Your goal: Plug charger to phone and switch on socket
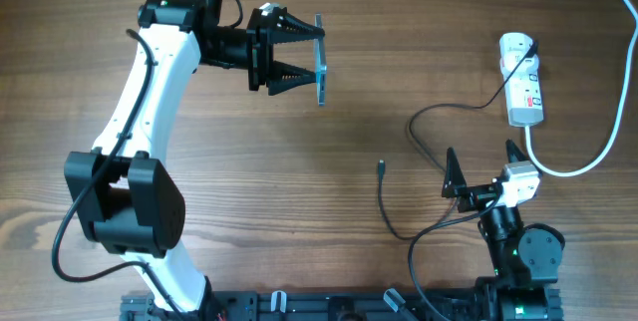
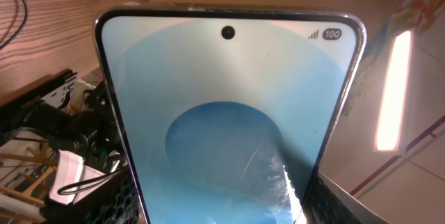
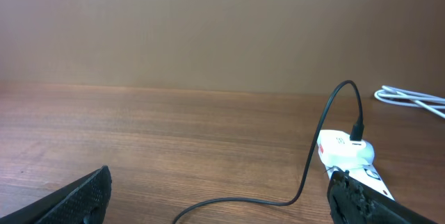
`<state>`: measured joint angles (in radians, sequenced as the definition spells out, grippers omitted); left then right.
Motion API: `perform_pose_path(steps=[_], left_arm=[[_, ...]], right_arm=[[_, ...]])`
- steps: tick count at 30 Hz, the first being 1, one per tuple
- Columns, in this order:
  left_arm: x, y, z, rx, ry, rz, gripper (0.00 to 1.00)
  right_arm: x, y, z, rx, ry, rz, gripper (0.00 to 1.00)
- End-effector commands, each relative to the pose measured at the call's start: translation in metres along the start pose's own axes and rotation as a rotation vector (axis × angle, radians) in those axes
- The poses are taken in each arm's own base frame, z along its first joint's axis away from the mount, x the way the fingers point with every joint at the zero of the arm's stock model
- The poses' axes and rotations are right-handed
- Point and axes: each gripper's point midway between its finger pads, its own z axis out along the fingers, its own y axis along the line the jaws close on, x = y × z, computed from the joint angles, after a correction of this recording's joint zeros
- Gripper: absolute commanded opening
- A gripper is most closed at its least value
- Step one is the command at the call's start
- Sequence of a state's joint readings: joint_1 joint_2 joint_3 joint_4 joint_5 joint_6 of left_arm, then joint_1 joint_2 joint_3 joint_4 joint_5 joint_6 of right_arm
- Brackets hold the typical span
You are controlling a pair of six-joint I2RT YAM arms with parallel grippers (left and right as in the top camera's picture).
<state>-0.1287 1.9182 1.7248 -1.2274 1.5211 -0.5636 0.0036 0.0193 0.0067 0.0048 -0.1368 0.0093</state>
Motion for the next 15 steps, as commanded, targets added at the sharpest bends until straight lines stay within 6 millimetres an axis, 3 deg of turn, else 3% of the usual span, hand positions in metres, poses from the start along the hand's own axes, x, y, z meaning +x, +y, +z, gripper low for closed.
perform_pose_path(steps=[1,15], left_arm=[[0.0158,-0.0146,-0.0018,0.047,0.03,0.024,0.66],[0.0157,-0.0145,-0.0018,0.047,0.03,0.024,0.66]], right_arm=[[-0.0012,-0.0017,-0.0003,0.01,-0.006,-0.01,1.0],[-0.0012,-0.0017,-0.0003,0.01,-0.006,-0.01,0.99]])
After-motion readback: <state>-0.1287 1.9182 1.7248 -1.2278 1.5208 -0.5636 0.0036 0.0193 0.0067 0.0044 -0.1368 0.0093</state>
